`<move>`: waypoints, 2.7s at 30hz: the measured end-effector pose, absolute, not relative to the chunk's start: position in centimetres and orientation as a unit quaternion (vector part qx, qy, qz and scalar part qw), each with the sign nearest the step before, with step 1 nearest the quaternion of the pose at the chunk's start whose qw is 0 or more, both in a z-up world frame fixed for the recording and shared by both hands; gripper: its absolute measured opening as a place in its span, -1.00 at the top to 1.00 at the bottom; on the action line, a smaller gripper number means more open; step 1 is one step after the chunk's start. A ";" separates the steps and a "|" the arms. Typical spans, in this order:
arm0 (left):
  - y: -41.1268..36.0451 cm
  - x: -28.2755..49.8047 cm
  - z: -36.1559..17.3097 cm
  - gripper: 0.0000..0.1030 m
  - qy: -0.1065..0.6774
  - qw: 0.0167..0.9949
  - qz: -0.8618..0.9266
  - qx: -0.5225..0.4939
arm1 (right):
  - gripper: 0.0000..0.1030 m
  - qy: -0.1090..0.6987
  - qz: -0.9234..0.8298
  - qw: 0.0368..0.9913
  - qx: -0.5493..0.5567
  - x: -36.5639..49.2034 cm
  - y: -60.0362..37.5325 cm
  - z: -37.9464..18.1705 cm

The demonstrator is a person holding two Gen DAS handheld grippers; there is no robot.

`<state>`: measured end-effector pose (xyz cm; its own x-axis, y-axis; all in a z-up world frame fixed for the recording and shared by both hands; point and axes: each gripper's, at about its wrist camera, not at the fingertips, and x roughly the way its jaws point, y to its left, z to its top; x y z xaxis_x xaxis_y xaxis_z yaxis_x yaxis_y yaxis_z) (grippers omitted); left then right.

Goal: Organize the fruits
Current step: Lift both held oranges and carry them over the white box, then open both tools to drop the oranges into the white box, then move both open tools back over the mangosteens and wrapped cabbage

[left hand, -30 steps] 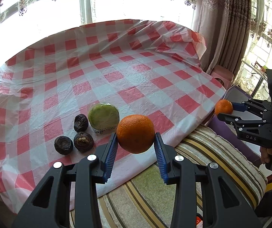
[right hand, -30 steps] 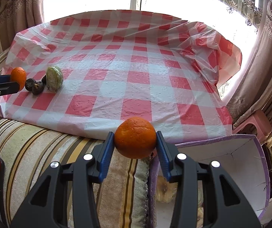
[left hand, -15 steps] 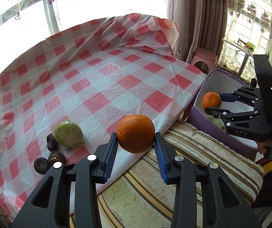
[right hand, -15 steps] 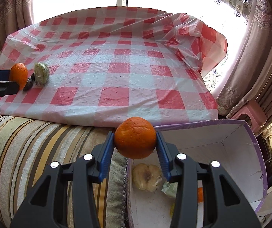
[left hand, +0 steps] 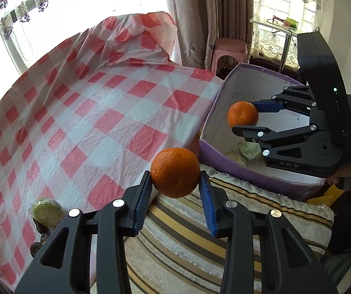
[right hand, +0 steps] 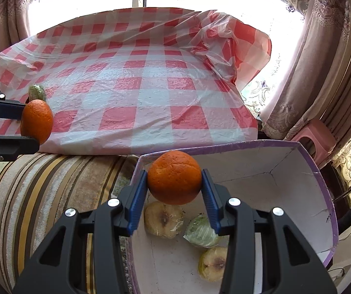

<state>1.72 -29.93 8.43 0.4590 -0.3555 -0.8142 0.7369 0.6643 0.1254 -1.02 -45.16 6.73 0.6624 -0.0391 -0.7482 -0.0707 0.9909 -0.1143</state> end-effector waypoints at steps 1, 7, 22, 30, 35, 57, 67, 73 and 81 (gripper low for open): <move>-30.5 1.7 8.4 0.28 0.400 0.817 -0.339 0.240 | 0.14 0.412 0.004 0.909 -0.065 -1.1 -45.5 6.6; -34.1 2.2 7.6 0.28 0.418 0.797 -0.367 0.235 | 0.14 0.423 -0.028 0.904 -0.055 -1.1 -48.2 5.9; -41.8 4.4 1.0 0.28 0.499 0.697 -0.435 0.277 | 0.13 0.462 -0.064 0.883 -0.045 -0.7 -51.2 3.3; -43.2 4.4 0.3 0.27 0.504 0.688 -0.444 0.273 | 0.11 0.479 -0.068 0.874 -0.054 -0.9 -51.7 2.2; -43.4 4.3 0.3 0.02 0.504 0.691 -0.441 0.273 | -0.22 0.468 -0.075 0.879 -0.049 -1.0 -52.0 2.8; -31.4 6.1 8.7 -0.65 0.434 0.789 -0.398 0.176 | -0.79 0.405 -0.061 0.912 -0.032 -1.7 -50.7 6.4; -24.6 4.0 11.4 -0.66 0.377 0.838 -0.365 0.145 | -0.79 0.399 -0.017 0.916 -0.043 -1.5 -47.6 6.6; -20.7 2.4 12.5 -0.67 0.342 0.865 -0.337 0.146 | -0.79 0.394 0.012 0.918 -0.043 -1.3 -45.6 6.9; -13.7 1.5 13.5 -0.70 0.317 0.906 -0.264 0.099 | -0.79 0.391 0.046 0.918 -0.048 -1.0 -42.8 7.0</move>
<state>1.49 -13.69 13.53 0.6603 -0.4148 -0.6261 0.5405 0.8413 0.0127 -1.02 -42.76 7.03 0.6905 0.0468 -0.7218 -0.1214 0.9912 -0.0518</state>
